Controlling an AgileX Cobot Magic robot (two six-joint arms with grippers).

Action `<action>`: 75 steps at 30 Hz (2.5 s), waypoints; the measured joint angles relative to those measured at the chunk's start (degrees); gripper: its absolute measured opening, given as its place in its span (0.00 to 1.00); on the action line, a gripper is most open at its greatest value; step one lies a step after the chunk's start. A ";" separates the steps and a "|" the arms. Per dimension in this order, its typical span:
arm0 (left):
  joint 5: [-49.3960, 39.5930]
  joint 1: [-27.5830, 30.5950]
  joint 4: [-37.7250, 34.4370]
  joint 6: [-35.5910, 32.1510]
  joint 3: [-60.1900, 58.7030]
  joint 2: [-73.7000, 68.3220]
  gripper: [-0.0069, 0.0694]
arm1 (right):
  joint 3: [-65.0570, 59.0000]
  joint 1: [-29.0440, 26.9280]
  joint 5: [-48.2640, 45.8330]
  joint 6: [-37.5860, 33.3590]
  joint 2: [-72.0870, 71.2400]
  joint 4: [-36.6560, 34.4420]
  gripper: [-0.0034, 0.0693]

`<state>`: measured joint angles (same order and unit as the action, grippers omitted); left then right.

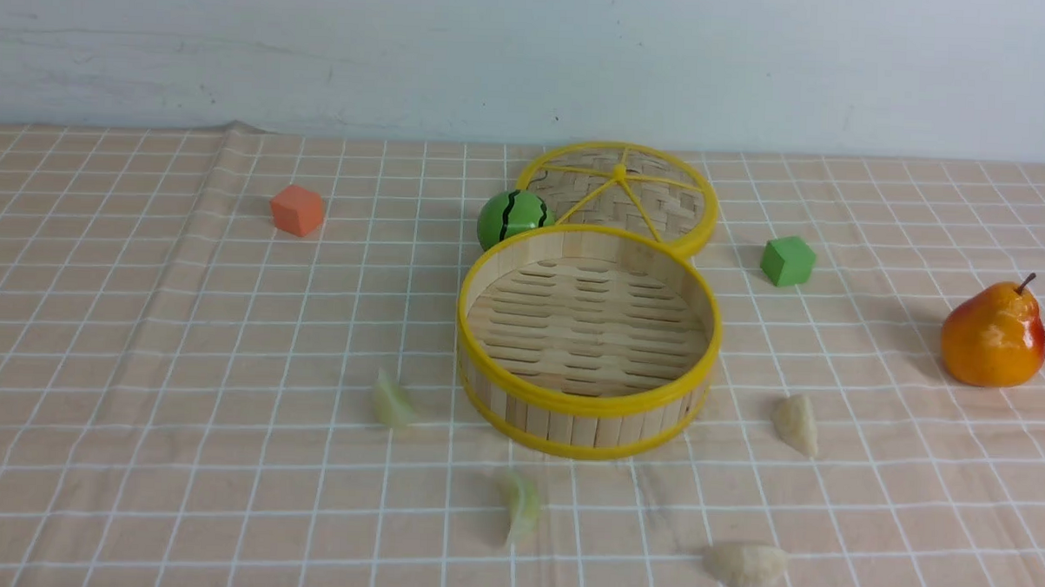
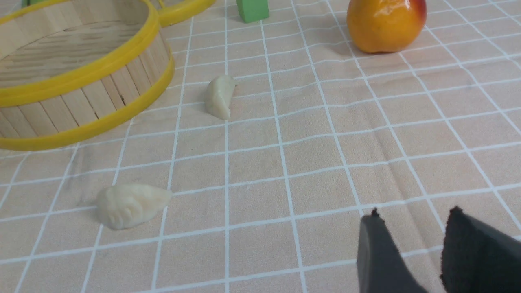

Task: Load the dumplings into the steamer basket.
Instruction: Use the left arm to grab a dumpling

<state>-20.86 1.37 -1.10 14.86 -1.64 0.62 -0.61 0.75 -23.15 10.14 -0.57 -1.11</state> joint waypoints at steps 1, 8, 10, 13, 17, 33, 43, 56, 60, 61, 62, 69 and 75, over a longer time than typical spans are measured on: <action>0.00 0.00 0.00 0.00 0.00 0.00 0.40 | 0.00 0.00 0.00 0.00 0.00 0.00 0.38; 0.00 0.00 0.00 0.00 0.00 0.00 0.40 | 0.00 0.00 0.00 0.00 0.00 0.00 0.38; 0.00 0.00 0.05 0.00 0.00 0.00 0.40 | 0.00 0.00 0.00 0.00 0.00 0.00 0.38; 0.00 0.00 0.11 0.00 0.00 0.00 0.40 | 0.00 0.00 0.00 0.00 0.00 0.00 0.38; 0.00 0.00 0.16 0.00 0.00 0.00 0.40 | 0.00 0.00 0.00 0.00 0.00 0.00 0.38; 0.00 0.00 0.16 0.00 0.00 0.00 0.40 | 0.00 0.00 0.00 0.00 0.00 0.17 0.38; 0.00 0.00 0.16 0.00 0.00 0.00 0.40 | 0.00 0.00 0.00 0.07 0.00 -0.19 0.38; 0.18 0.00 0.41 0.21 0.00 0.00 0.40 | -0.05 0.00 0.13 0.07 0.00 -0.24 0.38; 1.33 0.00 -7.49 5.98 0.00 0.00 0.40 | -0.05 0.00 0.18 0.86 0.00 -3.26 0.38; 1.88 0.00 -13.93 10.71 0.00 0.00 0.40 | -0.05 0.00 0.18 3.03 0.00 -6.78 0.38; 2.22 0.00 -20.61 14.57 0.00 0.00 0.40 | -0.12 0.00 0.26 6.03 0.00 -11.83 0.38; 2.34 0.00 -48.71 36.05 0.00 0.00 0.40 | -0.78 0.00 -0.66 23.75 0.00 -43.04 0.38; 0.07 0.00 -54.62 36.16 0.00 0.00 0.40 | -0.78 0.00 -0.17 22.78 0.00 -42.90 0.38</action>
<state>-20.79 1.37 -55.72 51.03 -1.64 0.62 -1.39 0.75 -23.32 32.93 -0.57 -44.01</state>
